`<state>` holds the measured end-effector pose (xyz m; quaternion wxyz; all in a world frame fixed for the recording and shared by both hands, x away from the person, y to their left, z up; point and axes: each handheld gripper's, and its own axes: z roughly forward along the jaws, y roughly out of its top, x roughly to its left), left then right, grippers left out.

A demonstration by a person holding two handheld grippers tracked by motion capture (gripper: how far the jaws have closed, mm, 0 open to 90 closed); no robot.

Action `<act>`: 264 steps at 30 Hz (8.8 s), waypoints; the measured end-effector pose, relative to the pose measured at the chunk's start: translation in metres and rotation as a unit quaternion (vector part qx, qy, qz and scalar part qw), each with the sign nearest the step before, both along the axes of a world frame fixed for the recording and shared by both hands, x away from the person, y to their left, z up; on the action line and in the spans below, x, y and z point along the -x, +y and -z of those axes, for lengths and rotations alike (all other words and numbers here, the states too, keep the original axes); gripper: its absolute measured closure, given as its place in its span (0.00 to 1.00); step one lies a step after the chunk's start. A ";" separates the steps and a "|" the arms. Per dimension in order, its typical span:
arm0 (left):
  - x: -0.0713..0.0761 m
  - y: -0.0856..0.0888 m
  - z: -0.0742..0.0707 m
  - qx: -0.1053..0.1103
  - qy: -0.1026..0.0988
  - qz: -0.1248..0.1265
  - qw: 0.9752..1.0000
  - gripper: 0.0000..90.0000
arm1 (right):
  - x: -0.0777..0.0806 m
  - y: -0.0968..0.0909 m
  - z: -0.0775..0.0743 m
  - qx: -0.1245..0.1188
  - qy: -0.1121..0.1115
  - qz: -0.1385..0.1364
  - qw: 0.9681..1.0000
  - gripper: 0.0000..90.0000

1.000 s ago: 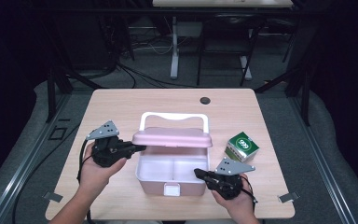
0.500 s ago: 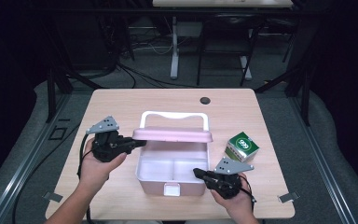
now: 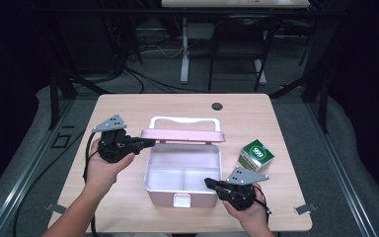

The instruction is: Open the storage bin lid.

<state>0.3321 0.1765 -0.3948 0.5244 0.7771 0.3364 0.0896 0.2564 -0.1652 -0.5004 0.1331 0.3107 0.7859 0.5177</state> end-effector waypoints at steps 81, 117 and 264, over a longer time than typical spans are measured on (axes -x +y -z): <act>-0.046 -0.003 0.024 -0.032 0.028 -0.065 0.997 0.59 | 0.001 -0.004 0.003 -0.008 -0.006 0.001 1.000 1.00; -0.016 -0.036 0.012 -0.198 -0.016 0.067 0.978 0.57 | 0.002 -0.003 0.004 -0.013 -0.013 0.009 1.000 1.00; -0.017 -0.125 -0.005 -0.504 0.032 0.232 0.831 1.00 | 0.001 -0.065 -0.010 -0.060 -0.017 0.083 0.995 0.84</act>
